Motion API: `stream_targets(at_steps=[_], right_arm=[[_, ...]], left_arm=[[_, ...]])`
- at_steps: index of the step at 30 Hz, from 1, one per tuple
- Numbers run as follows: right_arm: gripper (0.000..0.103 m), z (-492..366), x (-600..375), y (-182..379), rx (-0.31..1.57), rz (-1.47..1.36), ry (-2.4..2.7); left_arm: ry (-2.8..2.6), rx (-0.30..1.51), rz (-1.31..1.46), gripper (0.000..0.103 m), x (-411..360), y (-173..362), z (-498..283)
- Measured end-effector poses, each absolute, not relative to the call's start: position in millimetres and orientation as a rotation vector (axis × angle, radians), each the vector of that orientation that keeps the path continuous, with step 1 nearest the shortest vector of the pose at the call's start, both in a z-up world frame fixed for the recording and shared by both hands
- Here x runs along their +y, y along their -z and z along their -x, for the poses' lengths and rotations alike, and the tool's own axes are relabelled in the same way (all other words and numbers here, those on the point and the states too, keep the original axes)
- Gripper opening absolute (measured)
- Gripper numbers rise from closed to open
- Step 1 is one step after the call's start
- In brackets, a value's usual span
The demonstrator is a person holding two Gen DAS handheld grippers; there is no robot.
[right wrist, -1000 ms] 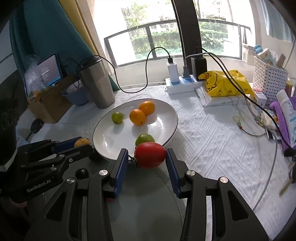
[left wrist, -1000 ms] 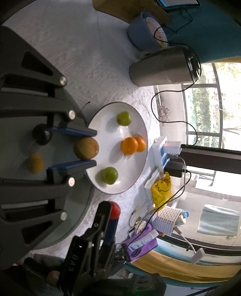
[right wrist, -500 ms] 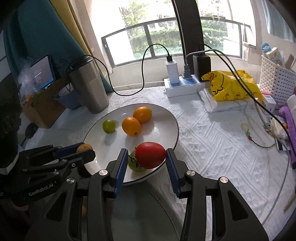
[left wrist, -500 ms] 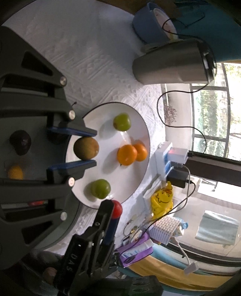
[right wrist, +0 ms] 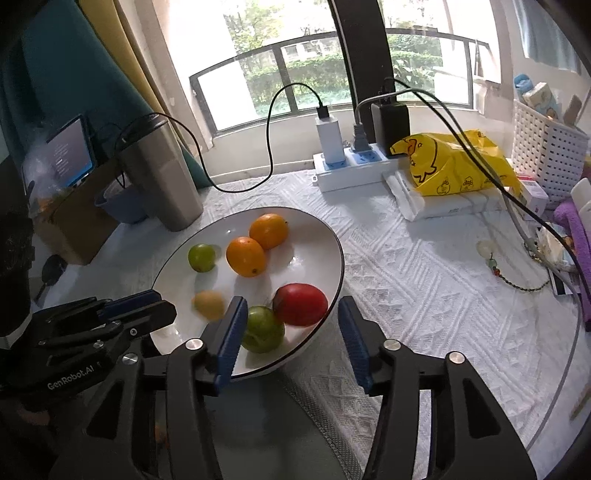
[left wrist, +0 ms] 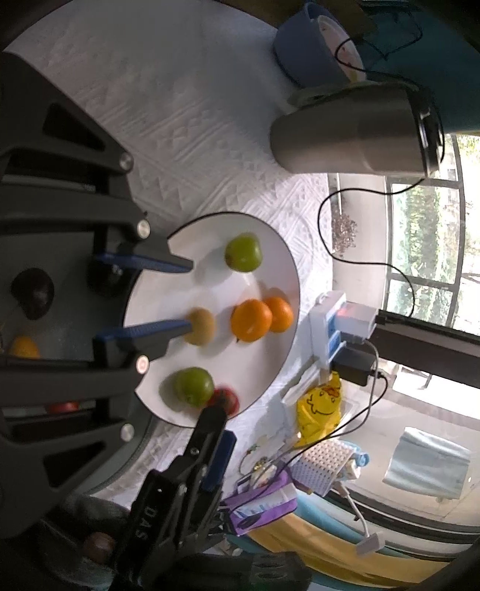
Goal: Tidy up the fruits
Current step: 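Open the left gripper over the bowl while the right gripper releases the tomato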
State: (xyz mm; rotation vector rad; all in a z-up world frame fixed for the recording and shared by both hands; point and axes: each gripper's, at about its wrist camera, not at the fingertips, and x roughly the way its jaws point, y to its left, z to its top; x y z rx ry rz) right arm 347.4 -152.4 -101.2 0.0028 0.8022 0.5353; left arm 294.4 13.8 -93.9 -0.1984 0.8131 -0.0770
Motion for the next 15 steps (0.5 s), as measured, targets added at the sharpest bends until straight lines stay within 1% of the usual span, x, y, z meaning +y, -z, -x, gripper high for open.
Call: stream_targets(at_steps=[15], right_arm=[[0.054,-320,-150,86,0.784,0.012,-0.540]], left_arm=[[0.072,0.764,0.197,0.028,16,76,-266]])
